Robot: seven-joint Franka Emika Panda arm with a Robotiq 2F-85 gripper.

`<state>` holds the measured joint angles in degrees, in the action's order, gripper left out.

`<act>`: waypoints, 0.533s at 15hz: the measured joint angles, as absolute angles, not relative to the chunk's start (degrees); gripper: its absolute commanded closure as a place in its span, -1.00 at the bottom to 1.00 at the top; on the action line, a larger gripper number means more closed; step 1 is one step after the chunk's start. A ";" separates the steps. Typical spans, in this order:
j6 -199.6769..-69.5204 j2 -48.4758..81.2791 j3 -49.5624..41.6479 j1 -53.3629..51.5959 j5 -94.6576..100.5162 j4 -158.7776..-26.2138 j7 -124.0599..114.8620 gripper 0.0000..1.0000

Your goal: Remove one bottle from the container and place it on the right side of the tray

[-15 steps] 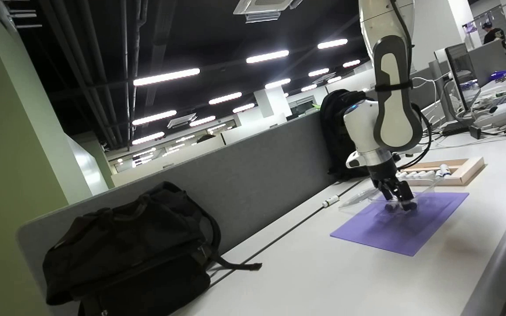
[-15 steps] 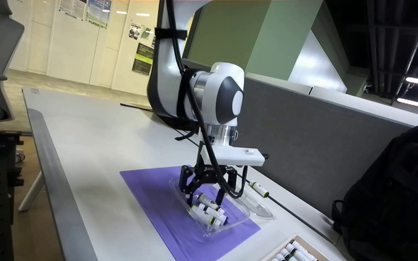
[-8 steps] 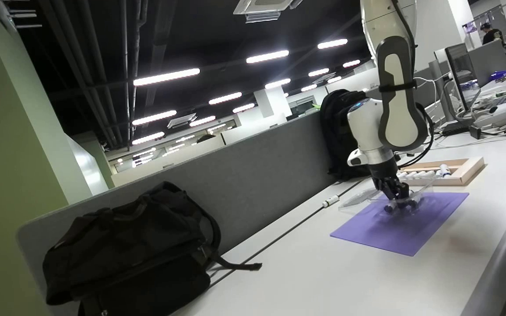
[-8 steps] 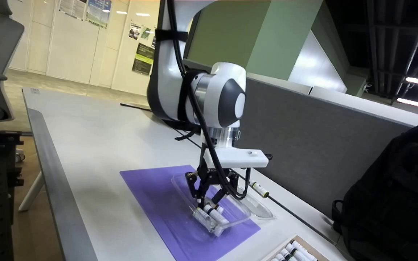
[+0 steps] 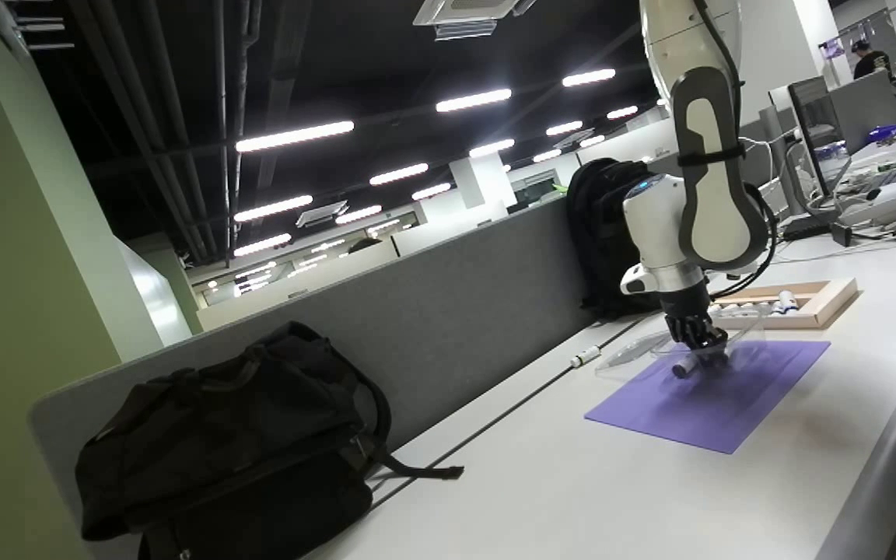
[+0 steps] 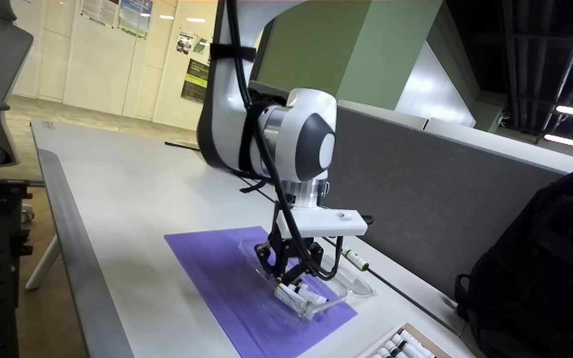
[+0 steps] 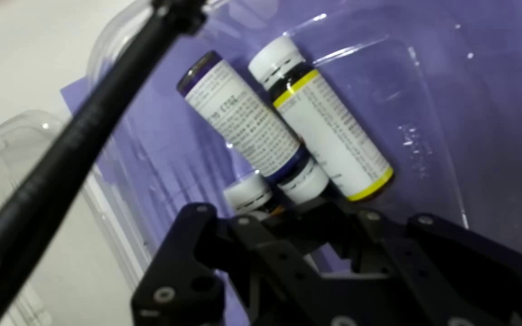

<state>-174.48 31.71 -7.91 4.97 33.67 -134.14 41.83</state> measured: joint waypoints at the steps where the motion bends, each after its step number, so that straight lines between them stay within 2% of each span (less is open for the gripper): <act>1: -174.55 31.81 -8.00 4.97 33.66 -134.41 41.82 0.81; 2: -174.61 31.83 -8.03 4.97 33.66 -134.52 41.81 0.49; 6: -174.61 31.78 -7.99 4.88 33.61 -134.55 41.76 0.04; 8: -174.60 31.70 -7.99 4.54 33.61 -134.65 41.69 -0.25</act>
<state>-174.60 31.70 -7.99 4.54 33.61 -134.65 41.69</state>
